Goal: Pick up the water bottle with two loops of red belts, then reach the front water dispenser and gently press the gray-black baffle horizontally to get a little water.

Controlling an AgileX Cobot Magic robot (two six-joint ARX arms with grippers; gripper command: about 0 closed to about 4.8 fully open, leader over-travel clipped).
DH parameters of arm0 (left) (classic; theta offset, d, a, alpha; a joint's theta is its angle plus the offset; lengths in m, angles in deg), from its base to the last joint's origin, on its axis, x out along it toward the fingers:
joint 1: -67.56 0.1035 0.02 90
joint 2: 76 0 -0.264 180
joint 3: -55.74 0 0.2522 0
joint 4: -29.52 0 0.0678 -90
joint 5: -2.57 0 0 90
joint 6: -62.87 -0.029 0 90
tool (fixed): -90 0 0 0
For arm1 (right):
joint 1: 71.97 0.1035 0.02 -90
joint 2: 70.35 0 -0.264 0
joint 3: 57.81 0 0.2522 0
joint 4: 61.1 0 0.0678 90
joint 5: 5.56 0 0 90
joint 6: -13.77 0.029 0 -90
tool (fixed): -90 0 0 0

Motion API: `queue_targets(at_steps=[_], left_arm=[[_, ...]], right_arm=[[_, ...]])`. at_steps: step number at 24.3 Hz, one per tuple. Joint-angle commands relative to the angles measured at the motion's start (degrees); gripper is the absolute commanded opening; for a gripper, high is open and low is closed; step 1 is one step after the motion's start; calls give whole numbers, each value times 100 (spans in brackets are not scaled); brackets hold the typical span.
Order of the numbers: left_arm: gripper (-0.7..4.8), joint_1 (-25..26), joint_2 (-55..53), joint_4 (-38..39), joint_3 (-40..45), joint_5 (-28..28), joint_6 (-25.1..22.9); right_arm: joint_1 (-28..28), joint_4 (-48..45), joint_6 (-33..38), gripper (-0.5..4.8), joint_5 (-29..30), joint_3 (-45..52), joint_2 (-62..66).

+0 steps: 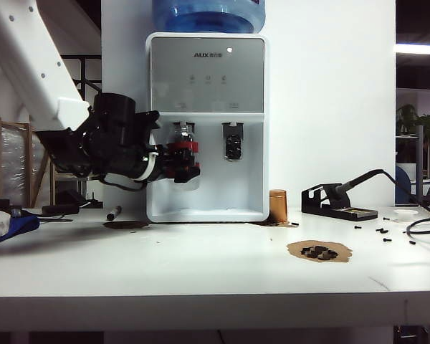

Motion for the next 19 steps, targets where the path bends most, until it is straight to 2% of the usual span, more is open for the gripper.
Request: queue_targets(at_steps=[1,5,12,19], left_arm=[[-4,70,205,-83,146,227,-11],[-4,111,334,-87,389,470,-11],[-4,122,778,-227,1091,988,-9],[-4,125,1451,-699,2199,1585,-9]], right_arm=[[7,-74,-72,449,-151,-24,20],[9,-52,-79,449,-439,-24,83],[7,-33,-94,449,-505,-24,107],[9,85,-94,449,-149,-24,90]])
